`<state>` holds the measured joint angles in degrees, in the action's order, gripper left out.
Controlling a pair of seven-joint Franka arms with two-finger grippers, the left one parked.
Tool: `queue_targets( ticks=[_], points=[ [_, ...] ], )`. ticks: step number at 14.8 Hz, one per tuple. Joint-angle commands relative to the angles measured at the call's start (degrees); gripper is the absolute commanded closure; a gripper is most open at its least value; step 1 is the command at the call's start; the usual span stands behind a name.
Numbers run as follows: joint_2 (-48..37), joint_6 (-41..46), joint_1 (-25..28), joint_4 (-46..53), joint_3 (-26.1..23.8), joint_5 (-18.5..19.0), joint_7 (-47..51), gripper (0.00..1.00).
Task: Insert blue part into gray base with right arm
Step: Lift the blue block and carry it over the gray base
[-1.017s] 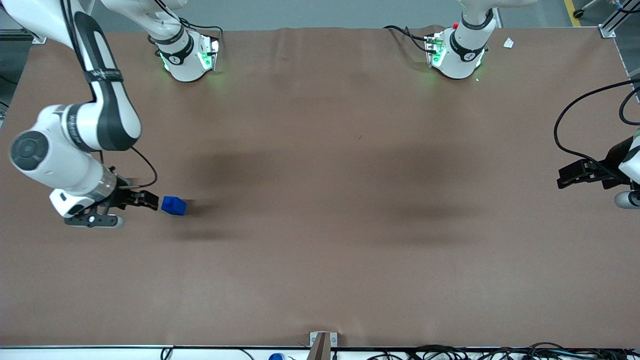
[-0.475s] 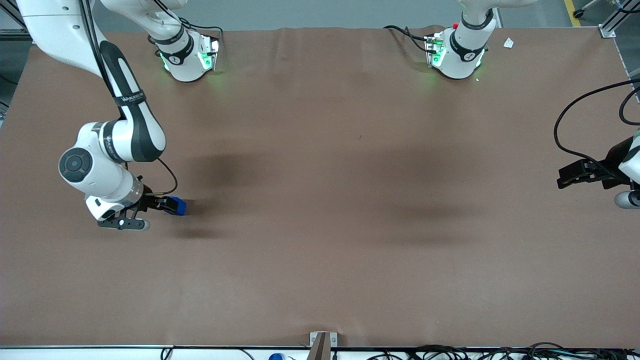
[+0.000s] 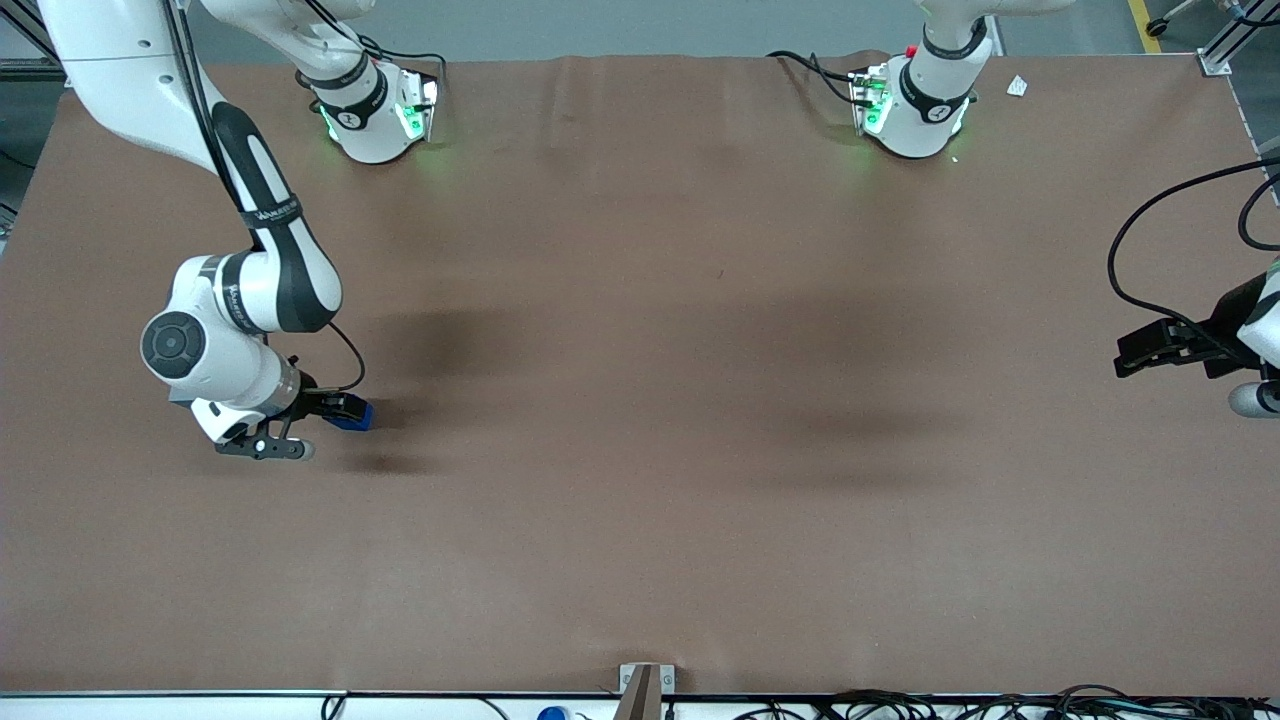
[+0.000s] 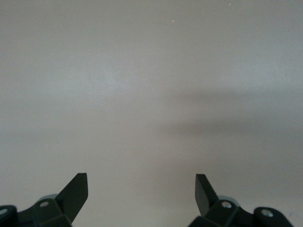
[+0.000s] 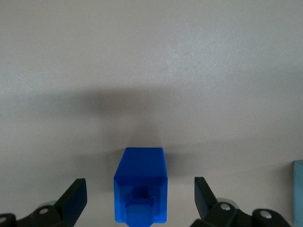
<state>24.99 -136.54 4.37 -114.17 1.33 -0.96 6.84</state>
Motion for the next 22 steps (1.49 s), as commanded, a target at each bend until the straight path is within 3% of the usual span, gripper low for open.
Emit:
queue_targets(
  ticks=[1,7,13,16,22],
  points=[
    [-0.2,-0.92,-0.24,-1.41,-0.28,-0.18,0.98,0.02],
    [0.06,-3.21,-0.15,-2.64,-0.37,-0.18,0.98,0.15],
    [0.06,-3.38,-0.06,-2.99,-0.37,-0.18,0.98,0.55],
    [-0.11,-2.6,0.12,-2.73,-0.28,-0.09,0.81,0.69],
    [-3.35,2.93,-0.32,-1.32,-0.19,-0.09,0.8,0.78]
  ],
)
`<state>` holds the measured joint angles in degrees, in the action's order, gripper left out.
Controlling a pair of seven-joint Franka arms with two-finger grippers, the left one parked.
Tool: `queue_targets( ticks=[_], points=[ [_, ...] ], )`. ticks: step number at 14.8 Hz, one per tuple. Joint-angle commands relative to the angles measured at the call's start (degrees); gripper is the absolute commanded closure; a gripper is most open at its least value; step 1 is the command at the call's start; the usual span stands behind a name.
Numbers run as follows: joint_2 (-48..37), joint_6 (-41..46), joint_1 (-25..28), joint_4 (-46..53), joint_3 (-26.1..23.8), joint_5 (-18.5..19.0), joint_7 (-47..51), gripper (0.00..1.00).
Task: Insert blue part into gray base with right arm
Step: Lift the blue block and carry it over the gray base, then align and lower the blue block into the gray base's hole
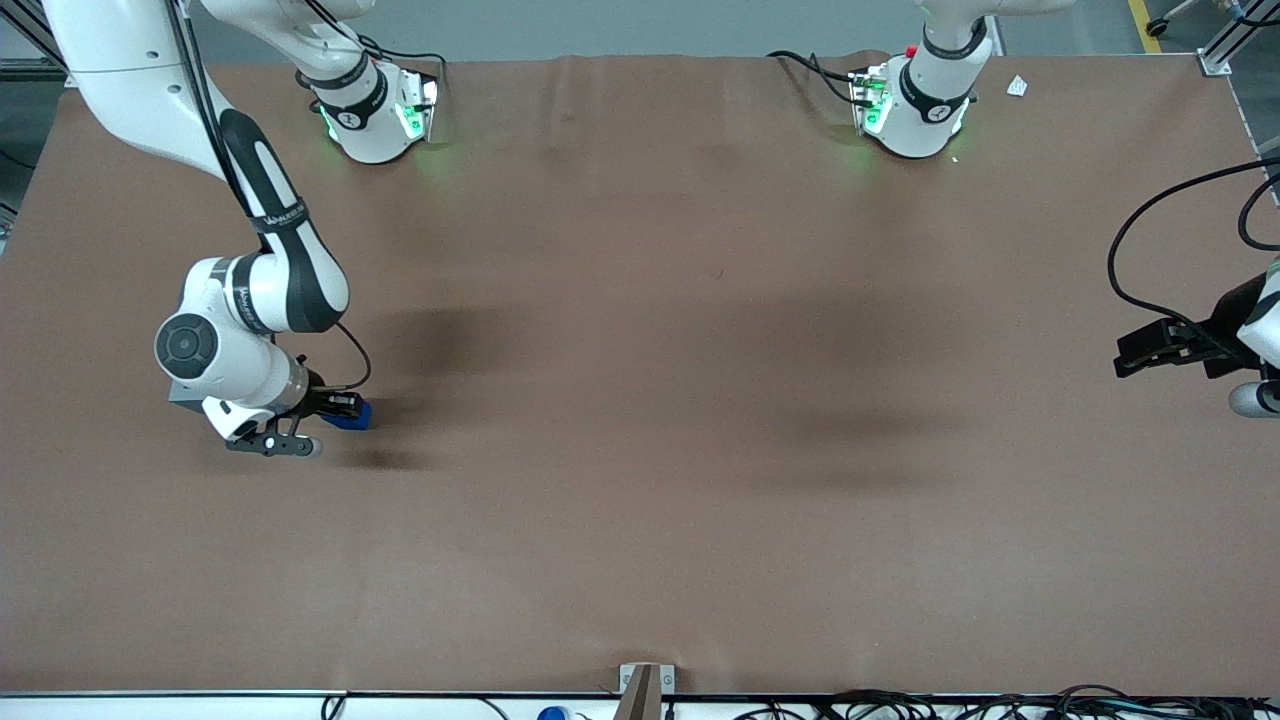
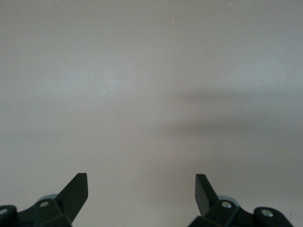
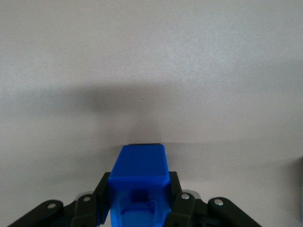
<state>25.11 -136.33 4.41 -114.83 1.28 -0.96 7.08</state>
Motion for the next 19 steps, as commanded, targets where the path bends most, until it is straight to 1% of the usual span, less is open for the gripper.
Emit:
queue_targets(
  ticks=[1,5,9,12,19],
  points=[
    [-5.14,4.04,-0.54,-0.66,-0.05,-0.09,0.57,0.79],
    [-10.86,9.23,-3.25,-0.92,0.04,-0.09,0.13,0.82],
    [-15.43,13.8,-6.77,-1.01,0.04,-0.09,-1.53,0.82],
    [-17.28,15.66,-10.28,-1.19,0.04,-0.09,-6.88,0.82],
    [-17.73,14.79,-18.02,-2.59,0.04,-0.01,-21.91,0.82]
  ],
)
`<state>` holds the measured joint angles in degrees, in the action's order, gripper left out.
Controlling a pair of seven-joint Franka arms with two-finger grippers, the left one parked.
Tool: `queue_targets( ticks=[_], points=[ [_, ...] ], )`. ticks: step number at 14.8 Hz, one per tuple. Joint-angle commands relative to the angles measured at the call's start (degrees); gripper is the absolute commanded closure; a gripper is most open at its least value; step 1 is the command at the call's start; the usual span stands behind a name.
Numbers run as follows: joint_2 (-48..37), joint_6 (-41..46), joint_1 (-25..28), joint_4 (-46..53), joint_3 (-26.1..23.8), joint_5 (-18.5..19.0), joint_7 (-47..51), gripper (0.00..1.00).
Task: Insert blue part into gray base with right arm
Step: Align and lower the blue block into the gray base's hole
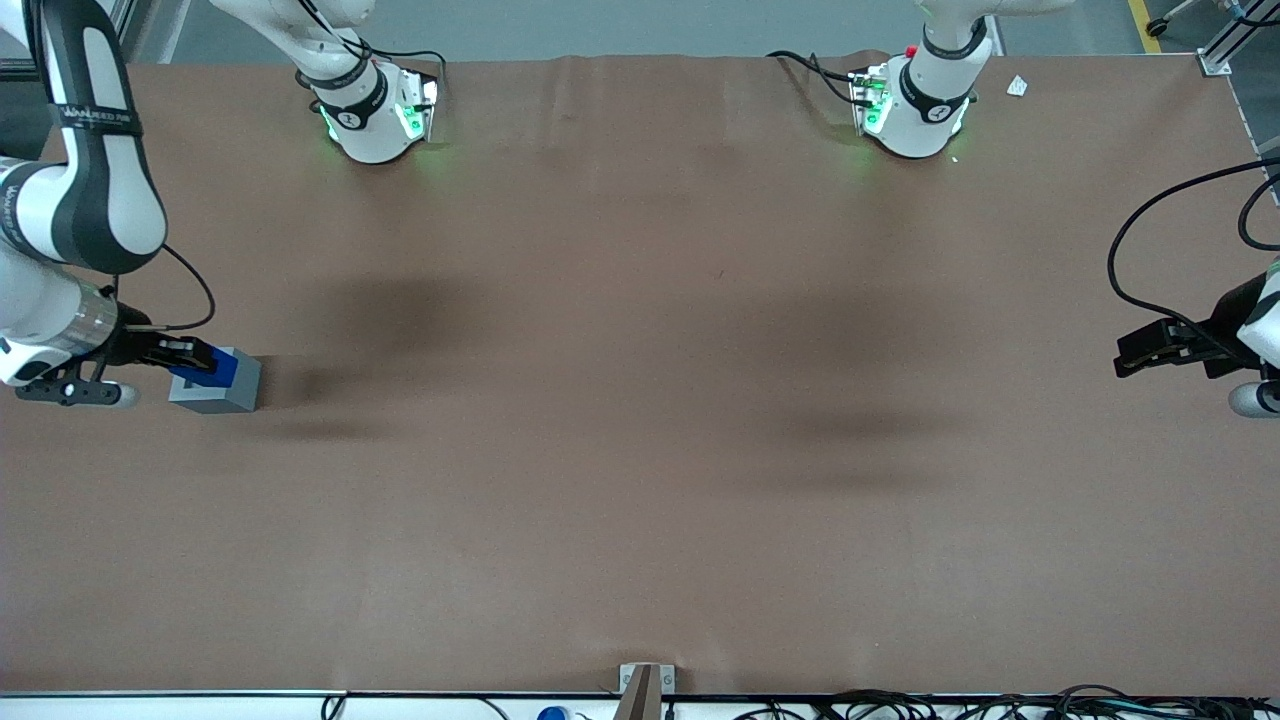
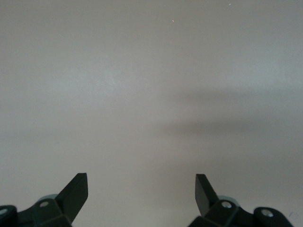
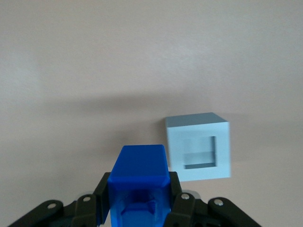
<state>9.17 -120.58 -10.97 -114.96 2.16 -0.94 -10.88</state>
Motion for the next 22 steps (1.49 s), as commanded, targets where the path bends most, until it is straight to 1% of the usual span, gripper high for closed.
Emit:
queue_targets(
  ticks=[1,3,6,8,12,17,20,22],
  points=[
    [-1.79,-1.15,-3.52,-2.64,-0.84,-0.03,-5.62,0.82],
    [-1.62,-2.46,-5.2,-3.25,-0.84,-0.03,-7.92,0.82],
    [-1.62,-7.81,-6.6,-6.41,-0.84,-0.03,-9.85,0.82],
    [-1.27,-8.44,-8.01,-6.42,-0.84,-0.03,-11.0,0.82],
    [-0.13,-9.93,-8.19,-6.15,-0.84,-0.03,-10.91,0.82],
    [1.55,-8.01,-7.93,-4.4,-0.84,-0.03,-7.93,0.87],
    [3.56,-4.32,-7.66,-1.07,-0.84,-0.03,-6.44,0.88],
    [4.09,-3.96,-7.84,-0.97,-0.84,-0.03,-6.43,0.88]
  ],
)
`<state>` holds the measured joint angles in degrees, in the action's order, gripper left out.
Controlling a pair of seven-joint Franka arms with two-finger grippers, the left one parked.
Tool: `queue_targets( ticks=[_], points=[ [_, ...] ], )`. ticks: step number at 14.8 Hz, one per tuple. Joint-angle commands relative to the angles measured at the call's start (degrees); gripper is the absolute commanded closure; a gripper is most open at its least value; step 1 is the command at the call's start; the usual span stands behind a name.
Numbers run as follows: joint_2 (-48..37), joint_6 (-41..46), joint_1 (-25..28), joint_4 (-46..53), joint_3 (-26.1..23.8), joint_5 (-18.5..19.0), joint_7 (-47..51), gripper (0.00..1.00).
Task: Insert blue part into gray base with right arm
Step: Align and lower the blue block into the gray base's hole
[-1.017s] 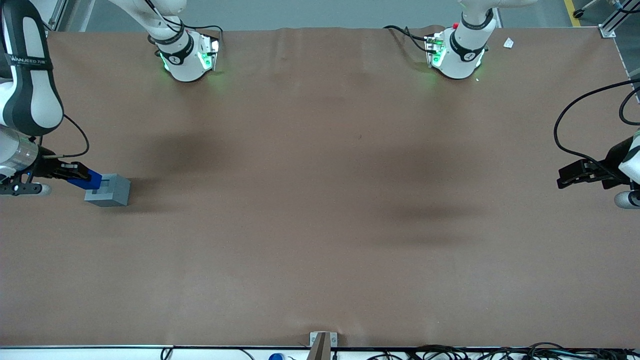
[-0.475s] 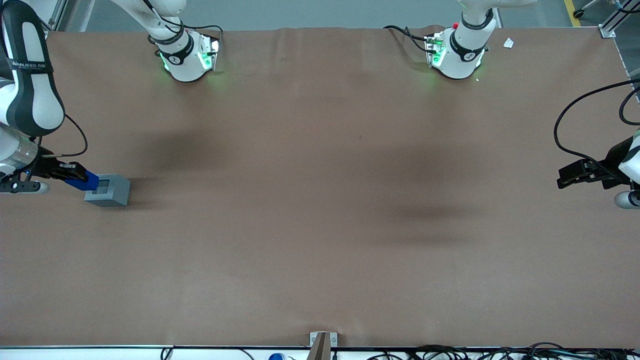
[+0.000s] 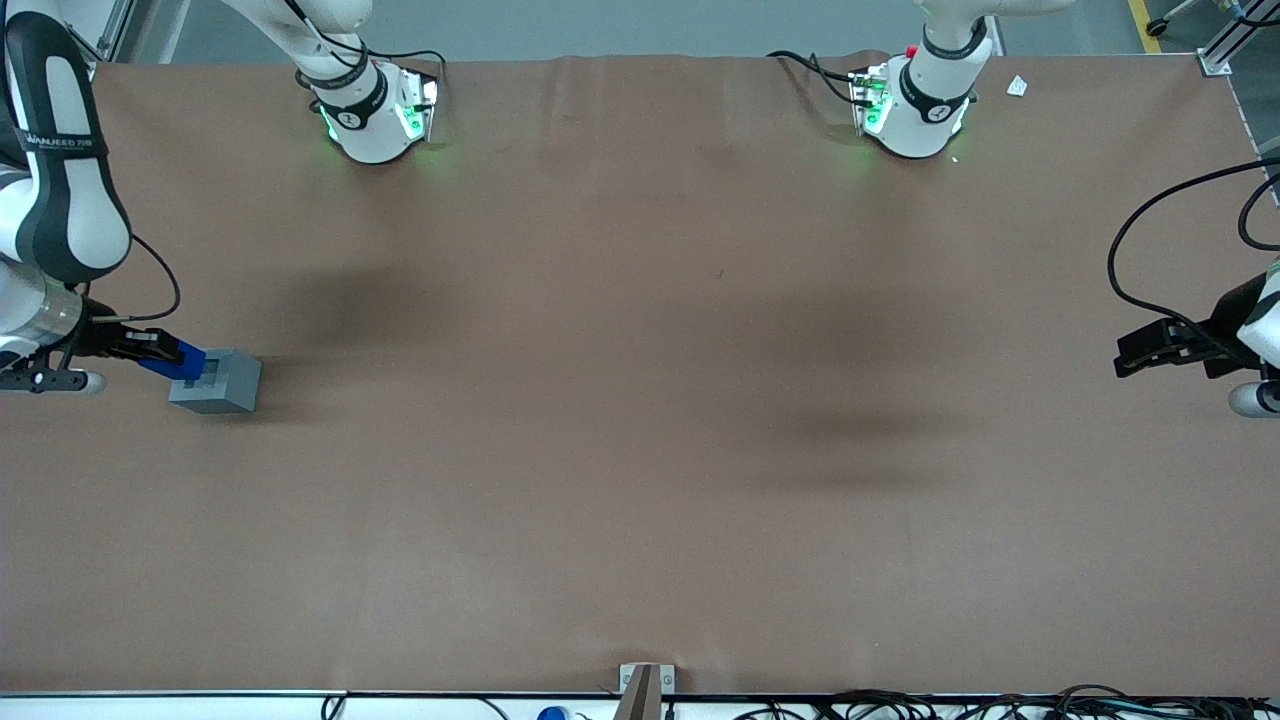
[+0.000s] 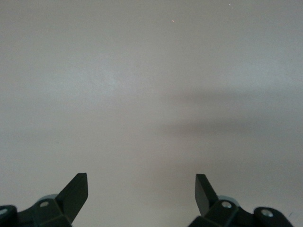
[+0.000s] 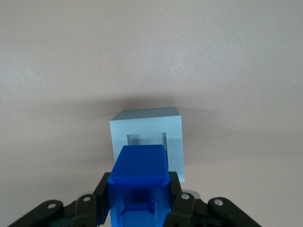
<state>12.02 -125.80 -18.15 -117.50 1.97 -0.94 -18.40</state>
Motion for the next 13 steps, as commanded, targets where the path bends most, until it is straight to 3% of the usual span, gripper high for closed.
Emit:
queue_targets(
  ticks=[1,8,13],
  points=[
    [1.77,1.0,-0.57,1.57,-0.65,-0.03,1.09,0.88],
    [1.6,-5.85,-0.75,-2.47,-0.57,0.59,0.13,0.88],
    [1.6,-5.6,-0.84,-2.39,-0.65,0.59,0.03,0.88]
  ],
)
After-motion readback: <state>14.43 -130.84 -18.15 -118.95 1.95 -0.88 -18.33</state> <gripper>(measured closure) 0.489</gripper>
